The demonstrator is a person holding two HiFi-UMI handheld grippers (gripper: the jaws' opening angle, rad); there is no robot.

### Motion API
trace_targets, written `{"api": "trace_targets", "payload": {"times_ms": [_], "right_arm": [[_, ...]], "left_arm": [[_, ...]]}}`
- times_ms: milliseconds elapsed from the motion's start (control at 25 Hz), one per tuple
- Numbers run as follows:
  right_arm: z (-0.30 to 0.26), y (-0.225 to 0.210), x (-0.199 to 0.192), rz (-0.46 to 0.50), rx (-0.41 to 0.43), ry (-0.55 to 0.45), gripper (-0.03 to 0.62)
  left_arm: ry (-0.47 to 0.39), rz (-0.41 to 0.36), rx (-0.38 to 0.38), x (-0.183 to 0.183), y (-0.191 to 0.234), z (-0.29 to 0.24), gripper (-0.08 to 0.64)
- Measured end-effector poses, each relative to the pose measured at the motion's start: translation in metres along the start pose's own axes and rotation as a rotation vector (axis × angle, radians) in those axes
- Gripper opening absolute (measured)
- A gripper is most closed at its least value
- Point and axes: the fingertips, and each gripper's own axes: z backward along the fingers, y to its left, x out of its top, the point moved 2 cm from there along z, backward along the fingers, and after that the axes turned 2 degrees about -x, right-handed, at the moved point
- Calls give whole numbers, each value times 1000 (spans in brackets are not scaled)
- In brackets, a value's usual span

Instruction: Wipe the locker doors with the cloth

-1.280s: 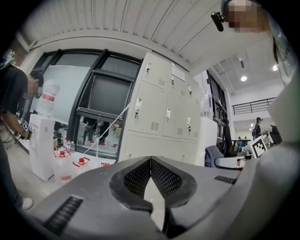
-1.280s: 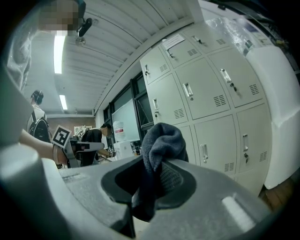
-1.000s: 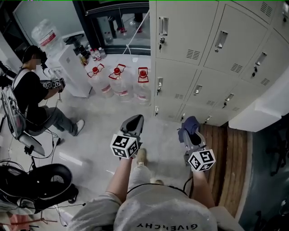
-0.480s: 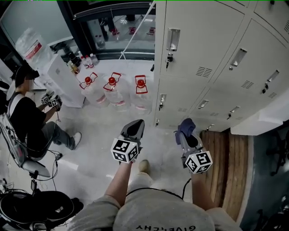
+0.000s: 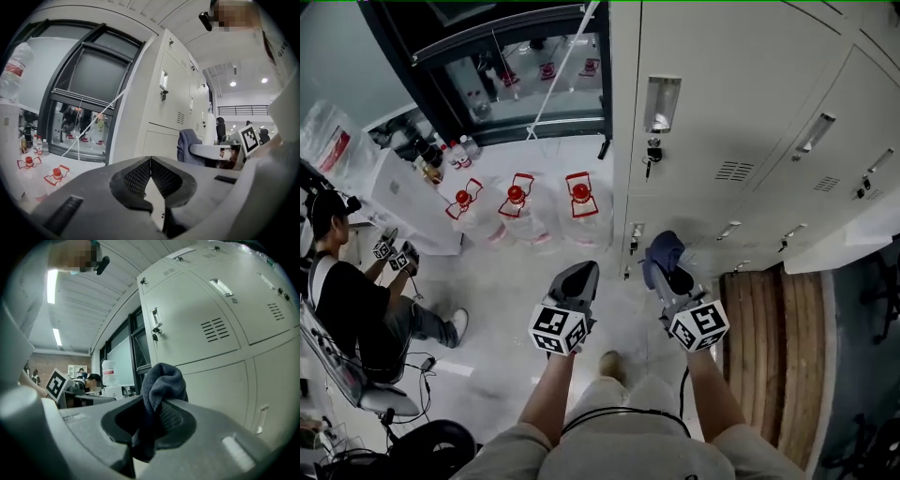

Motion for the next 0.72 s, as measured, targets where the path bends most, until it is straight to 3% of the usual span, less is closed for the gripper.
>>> {"api": "trace_targets", "payload": {"times_ms": [200,440,720], "right_arm": [[-59,0,14,75,54,-55,63],[-112,0,-1,222,100,-14,61],[-133,-20,-7,266,87,-17,58]], "left_arm": [[3,-25,-42,-5,8,-34,-2],[-27,-19,-35,-3,26,-72,-2],[-54,15,-10,-11,35,-96,-2]]}}
